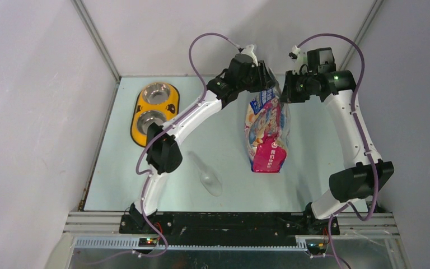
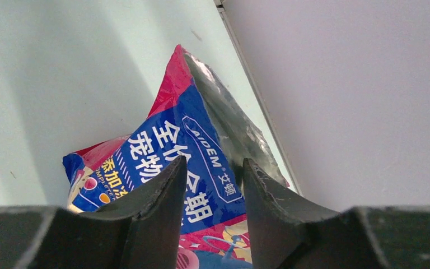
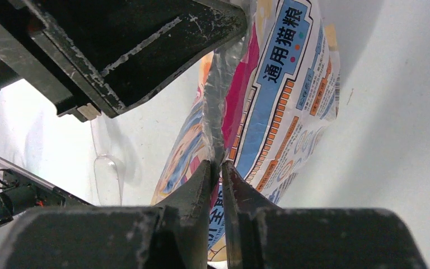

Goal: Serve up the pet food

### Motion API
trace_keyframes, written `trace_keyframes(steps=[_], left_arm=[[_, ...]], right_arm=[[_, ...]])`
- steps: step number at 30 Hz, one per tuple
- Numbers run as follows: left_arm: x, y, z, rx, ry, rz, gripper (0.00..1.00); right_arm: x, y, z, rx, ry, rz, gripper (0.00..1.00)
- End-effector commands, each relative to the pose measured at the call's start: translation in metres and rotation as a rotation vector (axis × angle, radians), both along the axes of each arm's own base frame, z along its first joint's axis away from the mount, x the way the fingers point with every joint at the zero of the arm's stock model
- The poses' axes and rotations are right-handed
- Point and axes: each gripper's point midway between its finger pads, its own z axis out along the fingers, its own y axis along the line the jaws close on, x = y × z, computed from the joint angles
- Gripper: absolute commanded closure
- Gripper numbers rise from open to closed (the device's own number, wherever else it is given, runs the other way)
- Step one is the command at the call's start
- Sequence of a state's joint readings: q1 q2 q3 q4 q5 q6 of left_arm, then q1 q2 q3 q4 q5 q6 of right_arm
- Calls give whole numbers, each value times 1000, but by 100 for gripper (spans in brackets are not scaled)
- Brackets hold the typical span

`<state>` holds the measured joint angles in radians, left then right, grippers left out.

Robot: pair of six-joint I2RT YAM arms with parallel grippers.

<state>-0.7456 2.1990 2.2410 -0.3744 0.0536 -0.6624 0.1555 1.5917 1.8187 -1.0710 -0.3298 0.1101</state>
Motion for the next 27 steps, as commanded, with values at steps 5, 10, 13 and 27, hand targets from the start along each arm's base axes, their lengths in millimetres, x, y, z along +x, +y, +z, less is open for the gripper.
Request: trace_keyframes(steps=[5,10,13,27], left_arm=[[21,-2,9,-32,-51,56,53],[29,-16,32,-72,-185,-4,48],[30,-9,27,-30,-183,11,67],[13,3,26,-21,-131,-26,100]], right_arm=[[5,-1,10,-45,-62,14,86],[22,-4,10,-61,-88,-8,76],[46,-7,17,-55,-117,-50,69],[112,-12,19,-125,-203,-87,57]])
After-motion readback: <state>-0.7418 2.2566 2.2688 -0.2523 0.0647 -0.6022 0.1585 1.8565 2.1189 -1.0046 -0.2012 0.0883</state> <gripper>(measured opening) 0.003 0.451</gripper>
